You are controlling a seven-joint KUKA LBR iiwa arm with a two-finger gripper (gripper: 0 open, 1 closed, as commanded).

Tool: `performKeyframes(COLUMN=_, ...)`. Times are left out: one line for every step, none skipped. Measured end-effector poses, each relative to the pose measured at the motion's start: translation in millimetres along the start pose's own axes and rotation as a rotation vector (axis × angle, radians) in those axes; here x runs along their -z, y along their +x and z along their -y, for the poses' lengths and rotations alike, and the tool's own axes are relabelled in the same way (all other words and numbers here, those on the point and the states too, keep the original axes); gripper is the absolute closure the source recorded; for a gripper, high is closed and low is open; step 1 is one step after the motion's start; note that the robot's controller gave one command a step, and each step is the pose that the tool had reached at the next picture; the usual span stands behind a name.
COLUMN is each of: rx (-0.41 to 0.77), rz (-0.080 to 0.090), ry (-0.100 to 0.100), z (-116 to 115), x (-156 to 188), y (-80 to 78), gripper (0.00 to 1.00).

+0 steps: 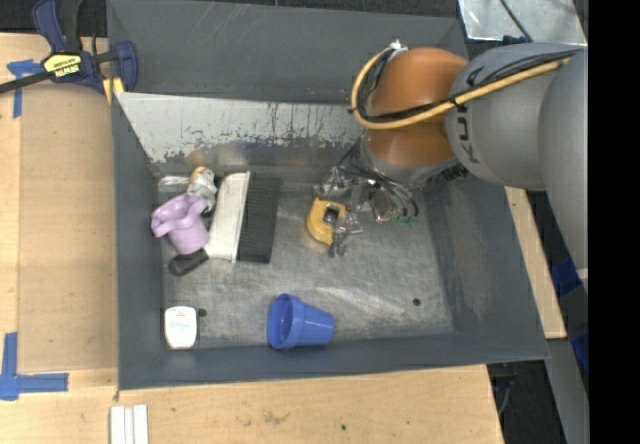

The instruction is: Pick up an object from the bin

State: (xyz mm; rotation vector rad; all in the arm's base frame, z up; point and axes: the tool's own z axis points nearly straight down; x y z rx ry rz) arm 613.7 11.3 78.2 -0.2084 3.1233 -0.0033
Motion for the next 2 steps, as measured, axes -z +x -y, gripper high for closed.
performKeyframes(rx=0.000, rz=-0.009, ry=-0.002, z=-0.6, x=9.7, y=1.7, gripper=1.00)
performKeyframes(rx=0.000, rz=-0.007, ry=-0.002, z=-0.4, x=16.9, y=0.4, gripper=1.00)
